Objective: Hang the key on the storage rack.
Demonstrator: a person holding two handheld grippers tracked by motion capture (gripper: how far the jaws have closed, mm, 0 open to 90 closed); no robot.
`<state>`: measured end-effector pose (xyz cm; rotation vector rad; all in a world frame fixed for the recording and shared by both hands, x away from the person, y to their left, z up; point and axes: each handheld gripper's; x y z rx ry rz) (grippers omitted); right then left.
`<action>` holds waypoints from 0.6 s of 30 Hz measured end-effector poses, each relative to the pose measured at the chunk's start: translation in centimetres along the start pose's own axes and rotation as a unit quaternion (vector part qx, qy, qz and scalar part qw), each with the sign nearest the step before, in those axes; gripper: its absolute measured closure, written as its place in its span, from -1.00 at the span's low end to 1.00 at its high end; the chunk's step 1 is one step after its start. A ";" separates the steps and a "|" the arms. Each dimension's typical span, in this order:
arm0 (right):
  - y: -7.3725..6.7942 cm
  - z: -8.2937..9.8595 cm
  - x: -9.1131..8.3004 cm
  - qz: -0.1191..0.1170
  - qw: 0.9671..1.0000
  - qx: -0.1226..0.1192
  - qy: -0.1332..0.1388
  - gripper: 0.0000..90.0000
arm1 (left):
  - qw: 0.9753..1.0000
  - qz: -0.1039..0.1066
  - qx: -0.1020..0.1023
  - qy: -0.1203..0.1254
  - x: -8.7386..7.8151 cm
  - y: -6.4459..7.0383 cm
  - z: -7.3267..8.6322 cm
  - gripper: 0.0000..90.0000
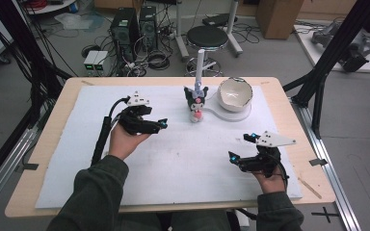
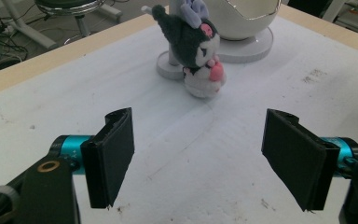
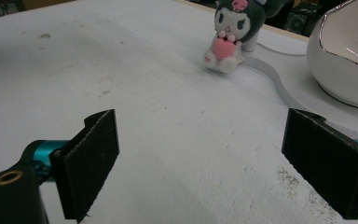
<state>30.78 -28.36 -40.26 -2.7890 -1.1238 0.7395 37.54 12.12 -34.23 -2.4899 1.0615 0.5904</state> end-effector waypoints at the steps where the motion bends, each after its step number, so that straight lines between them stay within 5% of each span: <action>1: 0.0 0.0 0.0 0.000 1.000 0.001 -0.001 -0.78 | 1.000 -0.001 0.002 0.000 -0.1 -0.1 0.1 -0.43; 18: -0.1 0.0 -0.1 0.005 1.000 0.003 -0.001 -0.78 | 1.000 -0.010 -0.006 0.003 -2.2 -0.4 2.2 -0.44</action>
Point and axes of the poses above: each handheld gripper's, and its own axes: x roughly forward along the jaws, z roughly out of its underside, y roughly to its right, and after that the axes turned 14 degrees about x, right-handed
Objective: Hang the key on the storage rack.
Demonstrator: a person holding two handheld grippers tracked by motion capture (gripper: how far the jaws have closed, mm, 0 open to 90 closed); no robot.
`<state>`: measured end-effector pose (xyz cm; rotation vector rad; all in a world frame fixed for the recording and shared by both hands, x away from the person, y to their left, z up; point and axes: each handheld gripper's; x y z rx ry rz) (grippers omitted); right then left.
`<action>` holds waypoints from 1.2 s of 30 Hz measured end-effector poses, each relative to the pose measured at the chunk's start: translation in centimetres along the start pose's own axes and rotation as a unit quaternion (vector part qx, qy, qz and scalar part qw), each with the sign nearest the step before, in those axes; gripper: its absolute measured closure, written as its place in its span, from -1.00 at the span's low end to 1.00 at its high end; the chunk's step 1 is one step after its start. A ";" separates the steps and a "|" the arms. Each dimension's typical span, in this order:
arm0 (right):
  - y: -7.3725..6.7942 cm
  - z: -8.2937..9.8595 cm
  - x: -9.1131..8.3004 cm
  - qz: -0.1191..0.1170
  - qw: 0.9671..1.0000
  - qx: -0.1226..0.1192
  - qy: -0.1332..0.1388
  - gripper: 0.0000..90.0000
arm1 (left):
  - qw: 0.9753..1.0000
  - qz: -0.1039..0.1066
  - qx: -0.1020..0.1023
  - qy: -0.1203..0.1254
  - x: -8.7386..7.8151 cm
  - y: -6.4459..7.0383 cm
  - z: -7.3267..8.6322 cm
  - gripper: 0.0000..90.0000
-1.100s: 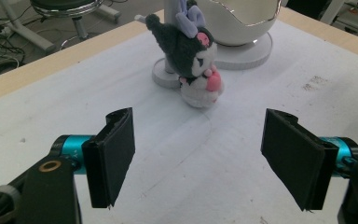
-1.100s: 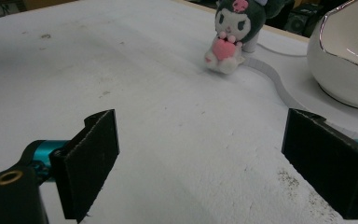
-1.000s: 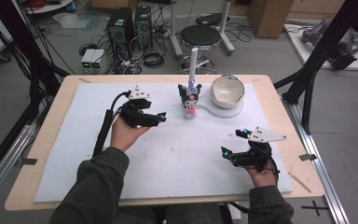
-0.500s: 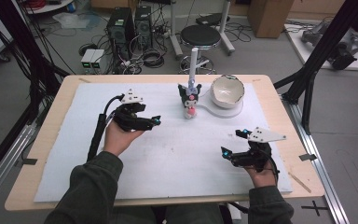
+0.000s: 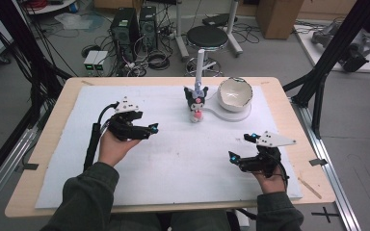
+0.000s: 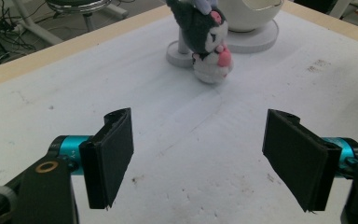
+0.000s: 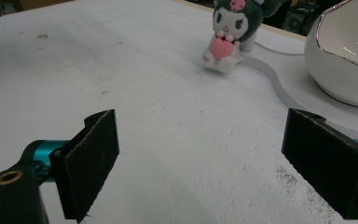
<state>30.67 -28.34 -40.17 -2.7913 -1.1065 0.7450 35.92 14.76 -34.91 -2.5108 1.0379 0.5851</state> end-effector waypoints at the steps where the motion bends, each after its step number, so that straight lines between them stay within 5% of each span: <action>1: 0.0 0.0 0.0 0.000 1.000 0.001 0.000 -0.78 | 1.000 -0.002 -0.003 0.002 -0.1 0.0 0.2 -0.44; 36: -0.1 0.0 0.2 0.003 1.000 0.002 -0.004 -0.78 | 1.000 -0.011 0.004 0.011 -3.3 0.8 3.0 -0.45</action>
Point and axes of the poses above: each handheld gripper's, and its own axes: x roughly forward along the jaws, z roughly out of its underside, y roughly to its right, and after that the axes turned 14 degrees about x, right-handed
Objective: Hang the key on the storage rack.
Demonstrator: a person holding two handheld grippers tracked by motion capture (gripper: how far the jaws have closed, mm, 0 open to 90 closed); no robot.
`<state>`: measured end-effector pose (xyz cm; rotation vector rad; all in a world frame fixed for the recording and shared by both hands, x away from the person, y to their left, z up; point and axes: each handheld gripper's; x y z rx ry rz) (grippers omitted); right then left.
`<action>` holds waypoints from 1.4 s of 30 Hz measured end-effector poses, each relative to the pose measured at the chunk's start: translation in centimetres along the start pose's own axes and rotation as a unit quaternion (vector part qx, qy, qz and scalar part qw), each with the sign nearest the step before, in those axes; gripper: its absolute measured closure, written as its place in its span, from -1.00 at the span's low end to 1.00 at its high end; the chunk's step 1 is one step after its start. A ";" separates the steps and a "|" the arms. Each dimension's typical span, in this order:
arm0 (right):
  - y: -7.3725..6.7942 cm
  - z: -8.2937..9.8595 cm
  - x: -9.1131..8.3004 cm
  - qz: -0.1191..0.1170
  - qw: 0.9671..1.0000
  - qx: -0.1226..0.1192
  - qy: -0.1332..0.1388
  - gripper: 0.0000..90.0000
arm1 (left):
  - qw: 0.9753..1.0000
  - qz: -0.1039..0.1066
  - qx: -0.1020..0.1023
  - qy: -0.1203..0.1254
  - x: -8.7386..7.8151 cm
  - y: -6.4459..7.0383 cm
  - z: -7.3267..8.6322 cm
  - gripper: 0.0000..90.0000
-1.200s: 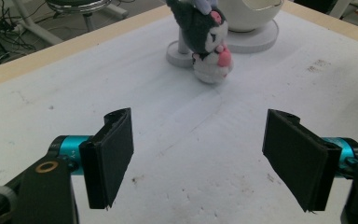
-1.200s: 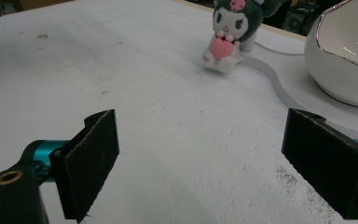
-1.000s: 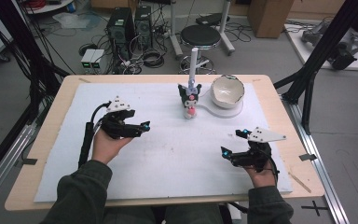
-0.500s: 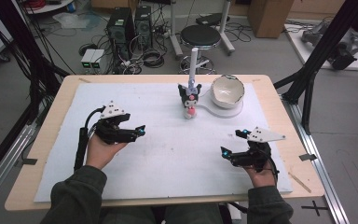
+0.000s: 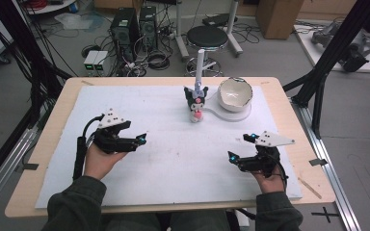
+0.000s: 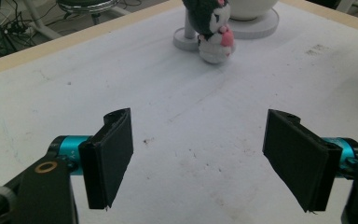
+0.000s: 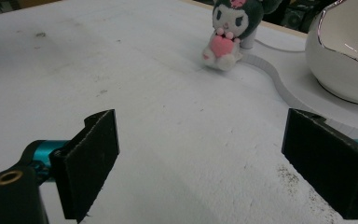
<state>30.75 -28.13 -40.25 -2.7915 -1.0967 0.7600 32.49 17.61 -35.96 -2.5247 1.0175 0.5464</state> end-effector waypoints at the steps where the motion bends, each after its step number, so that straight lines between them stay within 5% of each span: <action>1: 0.0 0.0 0.0 0.000 1.000 0.001 -0.001 -0.78 | 1.000 -0.001 0.000 0.001 -0.1 0.1 0.1 -0.45; 42: 0.0 0.1 0.2 0.002 1.000 0.003 -0.003 -0.78 | 1.000 -0.010 -0.007 0.007 -3.1 0.6 3.2 -0.45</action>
Point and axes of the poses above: each handheld gripper's, and its own axes: x roughly forward along the jaws, z roughly out of its underside, y roughly to its right, and after that the axes turned 14 degrees about x, right-handed
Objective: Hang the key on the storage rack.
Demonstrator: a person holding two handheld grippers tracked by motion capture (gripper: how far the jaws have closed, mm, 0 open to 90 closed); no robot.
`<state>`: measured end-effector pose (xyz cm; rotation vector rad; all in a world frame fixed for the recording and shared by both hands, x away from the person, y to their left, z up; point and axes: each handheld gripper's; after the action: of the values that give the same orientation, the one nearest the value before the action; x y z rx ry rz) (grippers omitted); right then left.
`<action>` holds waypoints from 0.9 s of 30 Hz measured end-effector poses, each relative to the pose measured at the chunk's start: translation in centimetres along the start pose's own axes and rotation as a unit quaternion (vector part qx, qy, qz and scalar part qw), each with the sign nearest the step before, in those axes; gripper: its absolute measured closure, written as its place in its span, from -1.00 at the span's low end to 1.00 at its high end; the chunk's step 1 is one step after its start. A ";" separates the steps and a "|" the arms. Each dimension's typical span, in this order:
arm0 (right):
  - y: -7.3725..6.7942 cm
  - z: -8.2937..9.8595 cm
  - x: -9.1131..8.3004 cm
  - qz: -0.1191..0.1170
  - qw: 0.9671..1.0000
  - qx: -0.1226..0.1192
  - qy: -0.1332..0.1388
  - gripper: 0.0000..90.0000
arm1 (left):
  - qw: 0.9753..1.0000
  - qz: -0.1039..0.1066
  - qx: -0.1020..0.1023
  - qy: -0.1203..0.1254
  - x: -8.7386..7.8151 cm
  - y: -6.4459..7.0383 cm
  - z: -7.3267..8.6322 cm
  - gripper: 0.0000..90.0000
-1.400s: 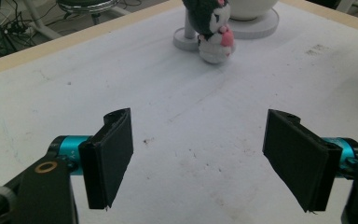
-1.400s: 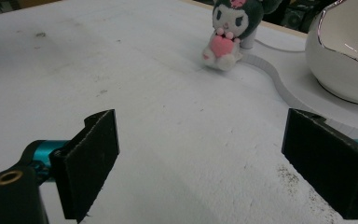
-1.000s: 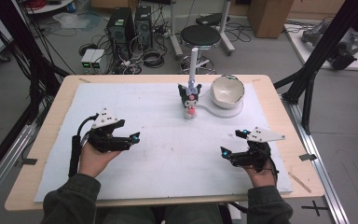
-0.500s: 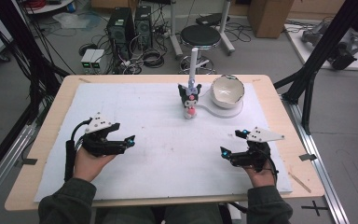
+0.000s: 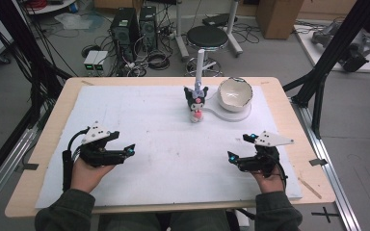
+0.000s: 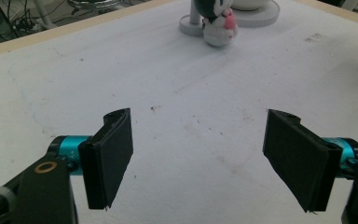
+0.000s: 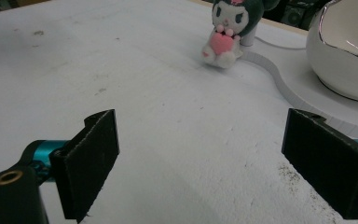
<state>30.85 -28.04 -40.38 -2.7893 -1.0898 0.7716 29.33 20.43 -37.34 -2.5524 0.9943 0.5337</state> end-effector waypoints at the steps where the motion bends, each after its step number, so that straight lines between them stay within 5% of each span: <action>1: 0.0 0.0 0.0 0.000 1.000 0.001 0.000 -0.78 | 1.000 0.000 0.001 -0.001 -0.1 0.0 0.0 -0.45; 27: 0.0 0.0 0.1 0.001 1.000 0.000 -0.002 -0.78 | 1.000 -0.003 -0.007 0.005 -1.5 0.6 1.7 -0.45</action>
<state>30.86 -28.00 -40.41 -2.7906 -1.0882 0.7771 27.52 21.67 -38.25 -2.5724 0.9879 0.5293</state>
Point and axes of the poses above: each handheld gripper's, and its own axes: x roughly forward along the jaws, z roughly out of its underside, y roughly to its right, and after that the axes turned 14 degrees about x, right-handed
